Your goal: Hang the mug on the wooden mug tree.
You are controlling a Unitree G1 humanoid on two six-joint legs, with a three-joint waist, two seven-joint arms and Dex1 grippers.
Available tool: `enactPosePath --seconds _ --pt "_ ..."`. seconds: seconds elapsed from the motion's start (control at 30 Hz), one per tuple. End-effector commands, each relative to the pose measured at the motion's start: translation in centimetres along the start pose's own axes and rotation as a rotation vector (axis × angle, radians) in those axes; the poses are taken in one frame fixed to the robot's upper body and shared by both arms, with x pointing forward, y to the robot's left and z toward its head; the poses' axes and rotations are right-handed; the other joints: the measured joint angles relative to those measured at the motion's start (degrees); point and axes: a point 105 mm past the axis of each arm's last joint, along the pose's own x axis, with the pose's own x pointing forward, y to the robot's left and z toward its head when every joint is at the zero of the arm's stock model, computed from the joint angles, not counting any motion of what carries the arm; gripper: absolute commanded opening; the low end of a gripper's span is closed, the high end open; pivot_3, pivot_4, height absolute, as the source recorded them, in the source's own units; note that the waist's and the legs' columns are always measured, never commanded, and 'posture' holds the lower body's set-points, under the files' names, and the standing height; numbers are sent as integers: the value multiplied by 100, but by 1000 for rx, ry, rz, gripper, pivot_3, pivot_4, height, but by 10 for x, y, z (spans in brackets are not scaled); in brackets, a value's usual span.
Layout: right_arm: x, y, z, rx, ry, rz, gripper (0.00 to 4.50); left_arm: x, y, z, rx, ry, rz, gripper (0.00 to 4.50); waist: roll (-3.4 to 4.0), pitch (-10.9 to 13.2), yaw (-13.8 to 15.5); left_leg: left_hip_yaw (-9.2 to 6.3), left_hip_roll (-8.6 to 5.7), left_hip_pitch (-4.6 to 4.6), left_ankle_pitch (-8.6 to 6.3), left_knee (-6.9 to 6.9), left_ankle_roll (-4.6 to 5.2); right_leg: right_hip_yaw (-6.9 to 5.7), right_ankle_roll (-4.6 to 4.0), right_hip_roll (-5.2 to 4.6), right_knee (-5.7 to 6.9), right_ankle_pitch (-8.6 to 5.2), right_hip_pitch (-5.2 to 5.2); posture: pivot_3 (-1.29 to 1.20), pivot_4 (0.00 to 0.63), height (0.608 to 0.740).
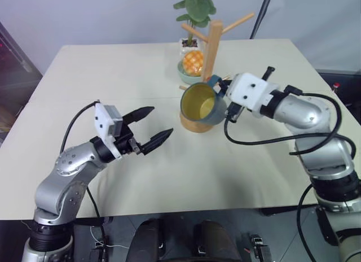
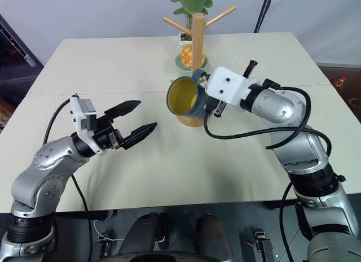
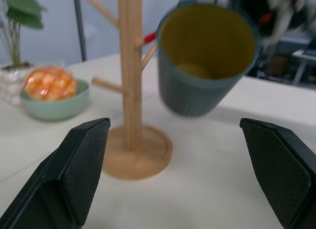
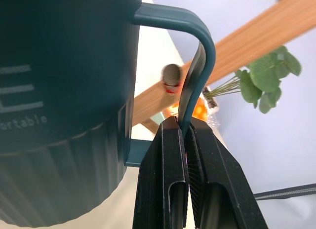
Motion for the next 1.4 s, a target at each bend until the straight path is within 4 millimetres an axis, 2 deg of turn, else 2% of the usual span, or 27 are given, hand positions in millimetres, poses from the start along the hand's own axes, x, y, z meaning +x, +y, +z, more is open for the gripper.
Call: enactPosePath --seconds 0.03,0.27,0.43,0.53,0.67,0.8,0.97,1.07,1.17,1.3,1.4 --pt "3 -12 7 -20 -10 -50 51 0 -4 18 37 -44 -20 4500 0 0 -3 0 0 0 0 0 0 0 0 0 0 0 0 0 150 740" --pt "13 -17 -5 -27 61 -76 51 1 -7 16 27 -43 -22 4500 0 0 4 0 -1 0 0 1 0 0 0 2 0 0 0 0 150 740" --pt "16 -17 -6 -19 65 -77 51 3 -9 14 22 -44 -25 4500 0 0 8 1 -1 0 0 1 -1 0 0 2 0 0 0 0 150 740" --pt "15 -21 -4 -14 60 -89 1036 2 -9 13 19 -43 -24 4500 -1 0 5 1 -1 0 0 1 0 0 0 2 0 0 1 0 150 740" --pt "7 -31 -2 -25 46 -121 3023 0 -7 12 17 -38 -15 4500 -1 0 5 0 -1 0 1 1 -1 0 0 2 0 0 0 0 150 740" --pt "-13 -38 -9 107 -27 -131 3023 -6 7 3 -17 -18 64 4500 -2 1 17 0 0 0 0 0 -1 0 0 2 0 0 1 0 150 740" --pt "-39 -31 -58 512 -99 -193 3023 -25 48 -25 -25 47 333 4500 -12 -3 20 -3 -1 4 -2 2 3 -2 1 2 -5 1 14 0 150 740" --pt "-47 -6 -91 687 -78 -226 3023 -43 70 -47 -39 89 502 4500 -12 -4 3 -1 -1 7 -2 1 4 -1 1 2 -1 1 12 0 150 740" --pt "-49 23 -112 782 -35 -226 3023 -63 86 -66 -41 135 653 4500 -10 -3 -10 1 0 6 -2 -2 4 0 1 3 2 1 6 0 150 740" --pt "-51 47 -127 836 -3 -229 3023 -80 95 -78 -22 157 776 4500 -10 -3 1 1 1 5 -2 -1 4 0 1 4 3 1 4 0 150 740" --pt "-53 59 -139 897 4 -264 3023 -91 94 -84 -4 162 808 4500 -12 -4 0 1 0 6 -2 0 3 0 2 2 2 1 8 0 150 740"
